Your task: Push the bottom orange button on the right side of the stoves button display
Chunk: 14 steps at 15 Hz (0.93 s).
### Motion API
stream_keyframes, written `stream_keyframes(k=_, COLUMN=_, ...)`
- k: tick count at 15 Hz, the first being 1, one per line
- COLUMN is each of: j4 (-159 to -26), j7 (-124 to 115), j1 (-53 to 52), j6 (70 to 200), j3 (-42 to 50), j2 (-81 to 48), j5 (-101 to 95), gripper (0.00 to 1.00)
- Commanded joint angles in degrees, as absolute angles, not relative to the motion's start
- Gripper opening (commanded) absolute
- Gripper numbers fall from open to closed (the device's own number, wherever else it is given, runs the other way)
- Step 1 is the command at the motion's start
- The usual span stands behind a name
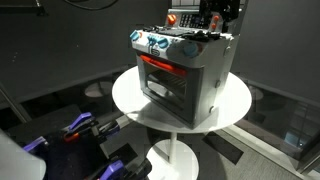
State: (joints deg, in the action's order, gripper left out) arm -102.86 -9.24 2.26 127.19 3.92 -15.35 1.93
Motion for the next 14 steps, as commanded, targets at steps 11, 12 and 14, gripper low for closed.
stream_keyframes(k=11, j4=-105.79, j7=1.43, j1=2.90, j6=97.18, j3=3.37, j2=0.32, j5=2.84, gripper=1.00)
stream_keyframes(k=12, j4=-106.34, j7=1.62, j1=2.84, j6=96.35, j3=3.37, j2=1.48, j5=2.29, gripper=1.00)
stream_keyframes(k=14, j4=-107.43, j7=2.06, j1=2.80, j6=95.54, j3=3.36, j2=3.46, j5=1.29, gripper=1.00)
